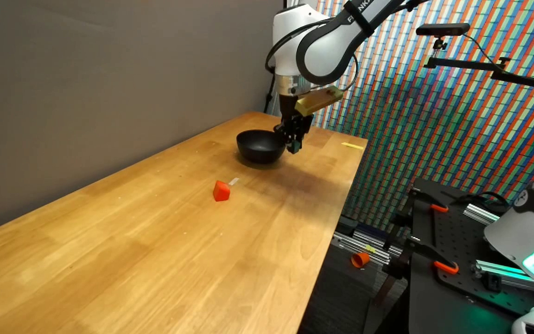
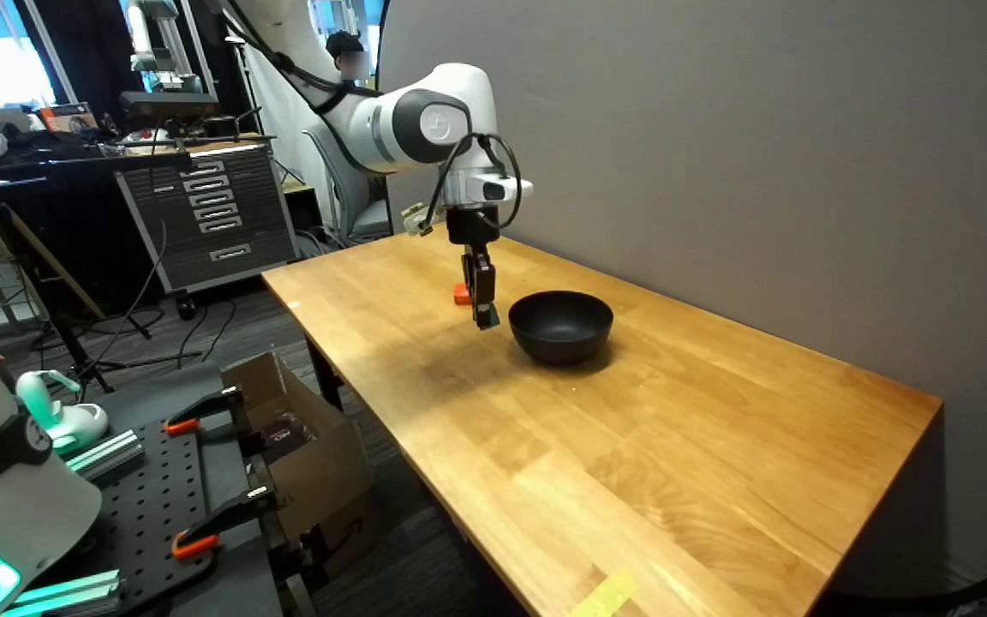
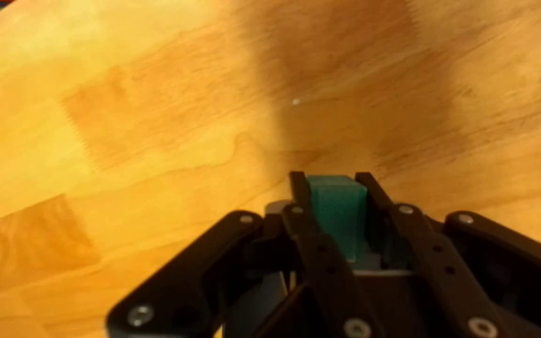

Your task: Put the blocks in the bowl

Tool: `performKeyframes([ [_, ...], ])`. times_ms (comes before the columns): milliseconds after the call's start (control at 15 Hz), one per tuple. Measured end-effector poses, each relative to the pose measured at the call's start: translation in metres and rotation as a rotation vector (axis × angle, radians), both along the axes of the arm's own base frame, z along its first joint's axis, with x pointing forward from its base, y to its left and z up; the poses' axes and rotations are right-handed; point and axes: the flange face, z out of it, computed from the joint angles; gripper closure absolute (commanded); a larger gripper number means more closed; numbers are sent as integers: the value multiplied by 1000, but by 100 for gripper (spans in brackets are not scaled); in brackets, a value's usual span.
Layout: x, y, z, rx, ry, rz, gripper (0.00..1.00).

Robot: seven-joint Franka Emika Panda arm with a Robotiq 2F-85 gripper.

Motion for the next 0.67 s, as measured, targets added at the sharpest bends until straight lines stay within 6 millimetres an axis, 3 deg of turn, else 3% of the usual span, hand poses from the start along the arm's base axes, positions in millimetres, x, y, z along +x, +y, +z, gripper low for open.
performKeyframes([
  [200, 18, -6, 23, -80, -59, 60, 93],
  [400, 35, -7, 24, -115, -79, 93, 92],
  [467, 41, -7, 20, -121, -80, 100, 46],
  [533, 47, -6, 14, -125, -80, 104, 45],
  [667, 58, -6, 2, -132, -78, 111, 30],
])
